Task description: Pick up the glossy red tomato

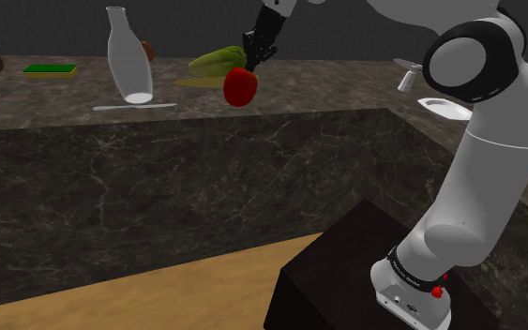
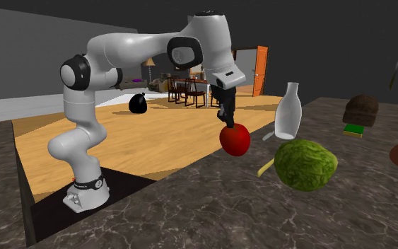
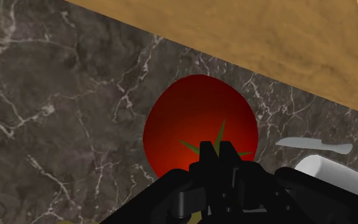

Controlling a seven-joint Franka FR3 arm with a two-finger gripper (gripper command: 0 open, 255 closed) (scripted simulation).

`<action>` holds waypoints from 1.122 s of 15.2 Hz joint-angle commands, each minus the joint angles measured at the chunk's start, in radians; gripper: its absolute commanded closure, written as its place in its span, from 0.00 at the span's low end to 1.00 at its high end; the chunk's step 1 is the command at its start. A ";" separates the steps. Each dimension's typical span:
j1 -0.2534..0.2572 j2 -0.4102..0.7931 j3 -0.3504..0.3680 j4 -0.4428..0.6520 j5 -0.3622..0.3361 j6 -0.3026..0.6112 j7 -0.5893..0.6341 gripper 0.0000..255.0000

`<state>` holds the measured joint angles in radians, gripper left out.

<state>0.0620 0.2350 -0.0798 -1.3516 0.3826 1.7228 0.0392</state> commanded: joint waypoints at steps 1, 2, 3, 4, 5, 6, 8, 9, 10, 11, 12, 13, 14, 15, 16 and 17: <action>0.000 0.000 0.000 -0.002 0.000 0.001 0.000 1.00; -0.001 0.004 0.000 0.017 -0.001 -0.014 0.005 1.00; -0.002 0.008 0.000 0.037 -0.001 -0.028 0.009 1.00; -0.003 0.013 0.000 0.057 -0.001 -0.043 0.014 1.00; -0.004 0.018 -0.001 0.078 -0.001 -0.058 0.019 1.00; -0.005 0.024 -0.001 0.100 -0.001 -0.073 0.023 1.00; -0.008 0.037 -0.001 0.146 0.000 -0.105 0.033 1.00; -0.010 0.045 -0.001 0.170 0.000 -0.121 0.038 1.00; -0.011 0.052 -0.001 0.195 0.001 -0.137 0.044 1.00; -0.013 0.061 -0.001 0.221 0.002 -0.154 0.049 1.00; -0.015 0.070 -0.001 0.249 0.003 -0.172 0.054 1.00; -0.017 0.081 0.000 0.278 0.004 -0.190 0.060 1.00; -0.020 0.092 0.000 0.309 0.005 -0.209 0.066 1.00; -0.022 0.104 0.000 0.342 0.007 -0.228 0.072 1.00; -0.025 0.118 0.001 0.377 0.009 -0.249 0.079 1.00; -0.025 0.120 0.001 0.382 0.009 -0.252 0.080 1.00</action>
<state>0.0392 0.3440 -0.0789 -0.9937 0.3903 1.4845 0.1161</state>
